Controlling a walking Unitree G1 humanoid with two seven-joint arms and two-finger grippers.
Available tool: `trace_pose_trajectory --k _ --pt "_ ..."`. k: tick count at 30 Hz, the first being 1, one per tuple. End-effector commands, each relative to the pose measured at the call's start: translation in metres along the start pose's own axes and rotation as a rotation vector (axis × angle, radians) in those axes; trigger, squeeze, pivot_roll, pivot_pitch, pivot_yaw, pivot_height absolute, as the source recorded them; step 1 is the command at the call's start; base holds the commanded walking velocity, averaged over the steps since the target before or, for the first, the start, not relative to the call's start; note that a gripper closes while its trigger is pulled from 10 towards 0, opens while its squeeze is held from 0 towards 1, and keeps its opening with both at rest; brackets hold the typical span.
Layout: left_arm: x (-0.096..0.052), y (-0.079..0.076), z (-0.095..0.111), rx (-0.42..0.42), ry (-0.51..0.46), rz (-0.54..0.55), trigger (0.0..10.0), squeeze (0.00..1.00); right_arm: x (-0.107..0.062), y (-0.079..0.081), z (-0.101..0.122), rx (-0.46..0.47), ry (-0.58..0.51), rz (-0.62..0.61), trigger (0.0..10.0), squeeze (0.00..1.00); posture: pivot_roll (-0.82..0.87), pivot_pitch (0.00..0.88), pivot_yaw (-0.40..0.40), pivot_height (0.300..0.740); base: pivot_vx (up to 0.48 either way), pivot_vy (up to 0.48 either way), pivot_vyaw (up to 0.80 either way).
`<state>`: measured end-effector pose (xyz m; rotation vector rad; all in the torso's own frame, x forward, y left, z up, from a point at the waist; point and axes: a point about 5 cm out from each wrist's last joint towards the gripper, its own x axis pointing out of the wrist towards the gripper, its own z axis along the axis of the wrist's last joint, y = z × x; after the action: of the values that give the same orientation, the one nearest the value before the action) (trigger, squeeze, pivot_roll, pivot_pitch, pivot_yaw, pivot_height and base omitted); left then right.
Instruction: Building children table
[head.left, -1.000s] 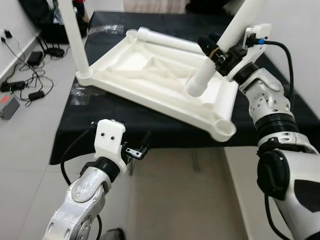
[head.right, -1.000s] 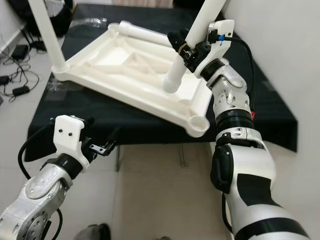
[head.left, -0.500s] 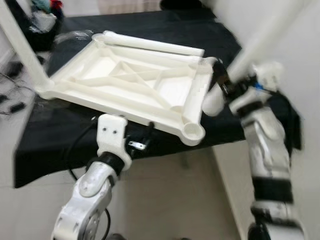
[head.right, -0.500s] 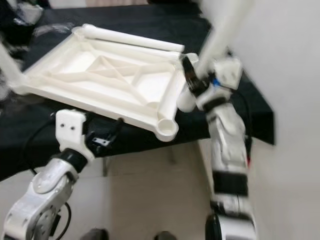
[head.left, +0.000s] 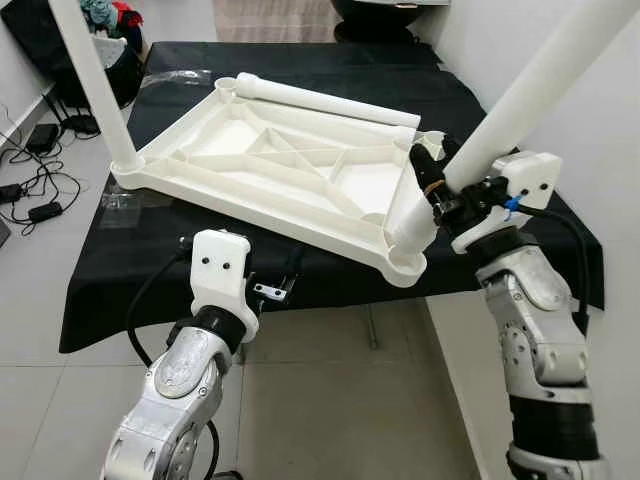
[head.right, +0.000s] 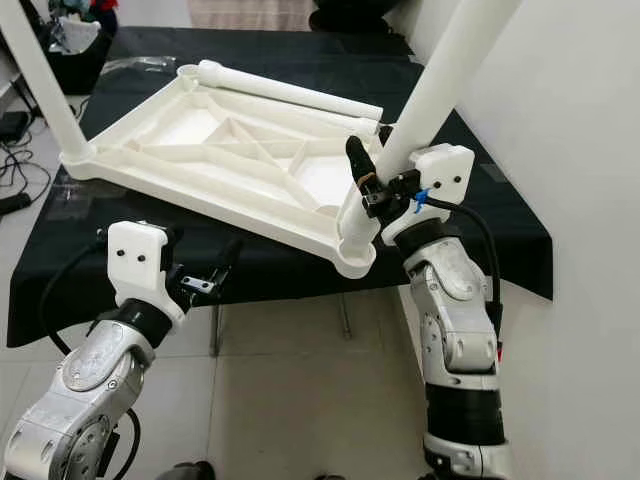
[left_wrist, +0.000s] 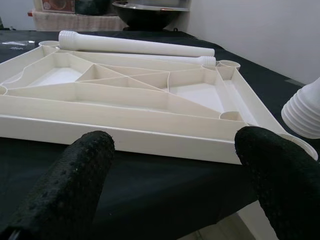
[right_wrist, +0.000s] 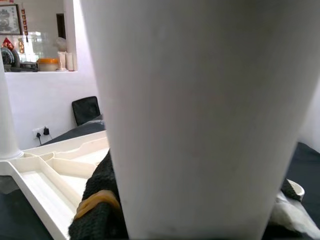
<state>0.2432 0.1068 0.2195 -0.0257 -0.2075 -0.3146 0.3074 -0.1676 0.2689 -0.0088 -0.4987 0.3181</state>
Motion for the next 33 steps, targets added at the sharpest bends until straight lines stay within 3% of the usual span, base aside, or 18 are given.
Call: trace_pose_trajectory --k 1,4,12,17,20,25,33 --pt "-0.003 -0.003 0.000 0.003 0.002 -0.007 10.0 0.00 -0.004 -0.001 0.003 -0.013 -0.001 -0.017 10.0 0.00 0.11 0.188 -0.112 0.740 0.000 0.000 0.00" --pt "-0.003 -0.003 0.002 0.007 -0.004 0.005 10.0 0.00 0.000 0.007 0.006 -0.011 0.012 0.000 10.0 0.00 0.11 0.194 -0.121 0.740 0.000 0.000 0.00" --pt "-0.003 -0.004 0.002 -0.005 -0.003 0.009 10.0 0.00 0.011 0.002 0.007 -0.017 0.019 0.011 10.0 0.00 0.10 0.201 -0.126 0.740 0.000 0.000 0.00" --pt "-0.005 -0.006 0.001 -0.014 0.003 0.002 10.0 0.00 0.024 -0.010 0.007 -0.054 0.013 0.040 10.0 0.00 0.10 0.204 -0.121 0.740 0.000 0.000 0.00" --pt "-0.007 -0.010 -0.001 -0.017 0.016 -0.009 10.0 0.00 0.044 -0.030 0.008 -0.014 0.031 0.084 10.0 0.00 0.12 0.206 -0.120 0.740 0.000 0.000 0.00" --pt "-0.011 -0.011 -0.001 -0.014 0.027 -0.011 10.0 0.00 0.048 -0.037 0.004 0.053 0.110 0.232 10.0 0.00 0.13 0.217 -0.123 0.740 0.000 0.000 0.00" --pt "-0.014 -0.014 -0.004 -0.024 0.042 -0.023 10.0 0.00 0.051 -0.056 0.005 0.105 0.142 0.336 10.0 0.00 0.13 0.209 -0.113 0.740 0.000 0.000 0.00"
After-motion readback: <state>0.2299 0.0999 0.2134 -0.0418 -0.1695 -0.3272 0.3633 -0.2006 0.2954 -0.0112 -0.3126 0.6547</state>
